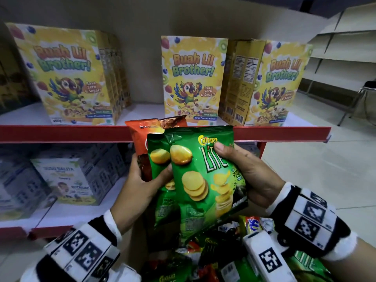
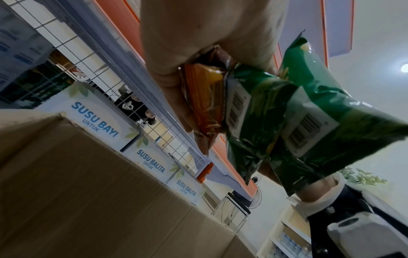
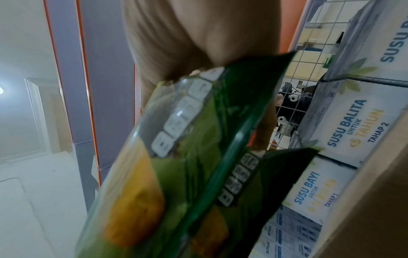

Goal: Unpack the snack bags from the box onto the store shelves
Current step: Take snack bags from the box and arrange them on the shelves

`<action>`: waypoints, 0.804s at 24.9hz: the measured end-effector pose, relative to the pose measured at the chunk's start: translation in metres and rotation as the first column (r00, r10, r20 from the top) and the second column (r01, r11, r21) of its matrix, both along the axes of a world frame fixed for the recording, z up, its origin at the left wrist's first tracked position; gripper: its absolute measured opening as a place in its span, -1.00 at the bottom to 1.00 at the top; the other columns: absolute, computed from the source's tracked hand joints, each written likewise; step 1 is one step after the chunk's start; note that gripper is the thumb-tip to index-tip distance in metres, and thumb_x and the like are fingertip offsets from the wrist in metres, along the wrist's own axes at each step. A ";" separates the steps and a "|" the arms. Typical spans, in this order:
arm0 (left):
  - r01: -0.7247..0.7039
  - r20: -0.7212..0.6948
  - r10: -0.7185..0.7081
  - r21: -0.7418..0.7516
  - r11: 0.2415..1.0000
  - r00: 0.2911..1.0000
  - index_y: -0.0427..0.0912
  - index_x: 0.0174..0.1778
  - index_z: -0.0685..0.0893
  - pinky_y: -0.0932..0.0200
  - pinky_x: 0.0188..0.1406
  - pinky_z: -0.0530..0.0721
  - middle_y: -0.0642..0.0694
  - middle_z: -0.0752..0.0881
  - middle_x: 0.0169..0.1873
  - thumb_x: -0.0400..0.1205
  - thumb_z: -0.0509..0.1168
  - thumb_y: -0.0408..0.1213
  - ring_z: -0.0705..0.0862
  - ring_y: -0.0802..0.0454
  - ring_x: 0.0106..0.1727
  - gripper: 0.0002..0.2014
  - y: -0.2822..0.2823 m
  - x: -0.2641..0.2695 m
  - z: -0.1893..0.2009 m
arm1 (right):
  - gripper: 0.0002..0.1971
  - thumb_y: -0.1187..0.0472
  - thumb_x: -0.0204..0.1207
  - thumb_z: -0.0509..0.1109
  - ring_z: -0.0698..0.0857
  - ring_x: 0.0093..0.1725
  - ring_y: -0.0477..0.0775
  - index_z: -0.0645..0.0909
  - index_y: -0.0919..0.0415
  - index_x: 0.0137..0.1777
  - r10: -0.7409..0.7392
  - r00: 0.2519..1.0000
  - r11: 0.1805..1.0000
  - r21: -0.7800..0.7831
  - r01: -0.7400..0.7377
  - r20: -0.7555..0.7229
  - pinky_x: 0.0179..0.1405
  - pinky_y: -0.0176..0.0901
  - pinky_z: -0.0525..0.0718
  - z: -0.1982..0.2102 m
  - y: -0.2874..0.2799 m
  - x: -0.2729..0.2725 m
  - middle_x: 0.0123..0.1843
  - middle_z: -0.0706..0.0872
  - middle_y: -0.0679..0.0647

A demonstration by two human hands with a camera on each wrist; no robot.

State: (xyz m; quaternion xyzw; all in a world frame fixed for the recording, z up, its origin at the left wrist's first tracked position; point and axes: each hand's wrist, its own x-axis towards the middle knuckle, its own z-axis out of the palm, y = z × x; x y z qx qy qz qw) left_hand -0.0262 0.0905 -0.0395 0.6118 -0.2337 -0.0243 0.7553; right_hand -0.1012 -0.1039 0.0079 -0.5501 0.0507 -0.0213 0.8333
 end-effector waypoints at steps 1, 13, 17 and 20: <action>0.004 0.001 -0.004 -0.002 1.000 1.000 0.11 0.23 0.47 0.43 -0.15 0.68 0.27 0.79 -0.01 0.16 0.52 0.22 0.75 0.17 0.12 -0.26 0.000 0.000 0.001 | -0.51 0.13 0.31 0.50 0.59 0.31 0.49 0.65 0.29 0.24 -0.003 1.000 1.000 0.003 0.003 -0.001 0.39 0.49 0.44 0.000 0.001 0.000 0.24 0.70 0.41; 0.082 0.107 -0.084 0.015 0.996 0.991 0.09 0.43 0.38 0.36 -0.04 0.69 0.19 0.75 0.13 0.07 0.55 0.36 0.72 0.22 0.16 0.01 -0.008 0.009 0.035 | -0.51 0.08 0.35 0.48 0.82 -0.10 0.21 0.66 0.33 0.24 -0.040 0.995 0.999 0.023 0.038 0.091 0.03 0.18 0.77 0.019 -0.017 0.005 0.07 0.80 0.31; 0.069 0.213 -0.078 0.048 0.996 0.974 0.00 0.37 0.41 0.37 -0.04 0.68 0.16 0.76 0.13 0.37 0.54 0.05 0.74 0.19 0.16 -0.30 -0.020 0.027 0.058 | -0.60 0.05 0.31 0.49 0.83 -0.14 0.16 0.75 0.28 0.08 -0.097 0.972 0.994 -0.030 0.106 0.213 -0.05 0.10 0.79 0.041 -0.030 0.015 0.02 0.82 0.28; 0.025 0.257 -0.037 0.050 0.998 0.966 -0.01 0.35 0.45 0.30 -0.01 0.71 0.16 0.77 0.11 0.40 0.54 0.02 0.74 0.20 0.14 -0.36 -0.027 0.044 0.061 | -0.56 0.02 0.33 0.48 0.81 -0.01 0.21 0.74 0.29 0.13 -0.135 0.966 0.987 -0.051 0.150 0.218 0.13 0.26 0.71 0.048 -0.034 0.028 0.07 0.81 0.27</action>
